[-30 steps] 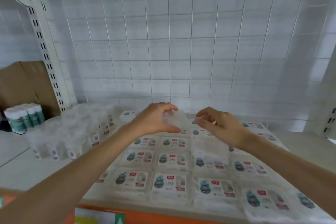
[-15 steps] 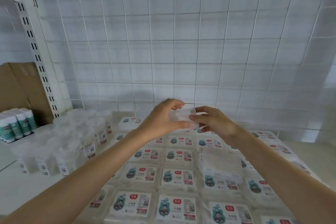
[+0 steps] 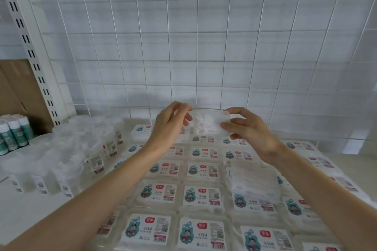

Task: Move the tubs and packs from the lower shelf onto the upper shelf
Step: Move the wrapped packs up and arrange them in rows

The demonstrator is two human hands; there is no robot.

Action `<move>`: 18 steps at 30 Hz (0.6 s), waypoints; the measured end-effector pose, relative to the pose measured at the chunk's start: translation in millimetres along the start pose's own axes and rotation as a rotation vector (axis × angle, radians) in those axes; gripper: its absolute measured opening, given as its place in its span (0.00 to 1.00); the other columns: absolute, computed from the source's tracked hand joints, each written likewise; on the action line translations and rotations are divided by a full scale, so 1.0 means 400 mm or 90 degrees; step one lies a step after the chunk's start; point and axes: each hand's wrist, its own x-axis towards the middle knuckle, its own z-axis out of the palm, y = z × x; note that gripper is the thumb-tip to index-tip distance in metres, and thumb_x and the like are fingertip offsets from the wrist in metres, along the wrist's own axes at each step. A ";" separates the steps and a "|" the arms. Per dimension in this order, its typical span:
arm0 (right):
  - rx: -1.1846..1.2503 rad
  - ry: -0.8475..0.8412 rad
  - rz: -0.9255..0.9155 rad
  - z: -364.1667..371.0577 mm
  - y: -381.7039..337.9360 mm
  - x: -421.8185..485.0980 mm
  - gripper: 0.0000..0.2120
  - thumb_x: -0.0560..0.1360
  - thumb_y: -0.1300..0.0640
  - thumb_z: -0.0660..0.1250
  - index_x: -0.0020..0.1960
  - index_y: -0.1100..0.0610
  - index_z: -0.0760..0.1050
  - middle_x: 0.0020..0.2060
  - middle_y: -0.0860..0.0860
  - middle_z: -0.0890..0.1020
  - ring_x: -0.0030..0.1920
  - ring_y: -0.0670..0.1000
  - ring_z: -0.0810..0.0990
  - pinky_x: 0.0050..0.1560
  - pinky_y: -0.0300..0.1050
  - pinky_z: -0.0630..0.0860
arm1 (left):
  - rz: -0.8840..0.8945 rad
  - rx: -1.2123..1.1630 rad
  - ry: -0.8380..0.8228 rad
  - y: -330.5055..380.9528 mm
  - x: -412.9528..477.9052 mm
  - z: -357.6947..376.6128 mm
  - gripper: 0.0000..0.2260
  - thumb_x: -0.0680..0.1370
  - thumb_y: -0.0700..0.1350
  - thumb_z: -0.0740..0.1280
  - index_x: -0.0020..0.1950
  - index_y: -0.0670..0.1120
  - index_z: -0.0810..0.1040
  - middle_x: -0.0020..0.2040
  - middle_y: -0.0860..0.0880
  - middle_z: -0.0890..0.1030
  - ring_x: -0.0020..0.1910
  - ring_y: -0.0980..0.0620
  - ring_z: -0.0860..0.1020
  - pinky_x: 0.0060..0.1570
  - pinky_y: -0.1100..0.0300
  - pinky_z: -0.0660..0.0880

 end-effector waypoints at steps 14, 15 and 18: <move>0.010 -0.032 -0.088 0.010 0.016 -0.004 0.15 0.70 0.73 0.72 0.53 0.60 0.78 0.57 0.52 0.82 0.58 0.49 0.81 0.51 0.40 0.78 | -0.268 -0.049 -0.212 0.031 -0.025 -0.009 0.12 0.82 0.56 0.60 0.56 0.49 0.73 0.37 0.44 0.80 0.29 0.49 0.76 0.28 0.59 0.73; 0.012 -0.033 -0.084 0.010 0.018 -0.003 0.15 0.71 0.74 0.71 0.52 0.58 0.78 0.58 0.51 0.81 0.59 0.48 0.80 0.51 0.40 0.78 | -0.266 -0.077 -0.209 0.031 -0.025 -0.009 0.12 0.81 0.54 0.62 0.57 0.47 0.74 0.39 0.43 0.81 0.31 0.48 0.78 0.28 0.59 0.74; 0.011 -0.037 -0.073 0.007 0.020 -0.004 0.16 0.72 0.76 0.68 0.50 0.56 0.78 0.59 0.48 0.81 0.60 0.48 0.80 0.52 0.44 0.80 | -0.236 -0.124 -0.176 0.025 -0.027 -0.004 0.13 0.79 0.51 0.69 0.59 0.46 0.77 0.44 0.43 0.83 0.35 0.48 0.81 0.31 0.58 0.76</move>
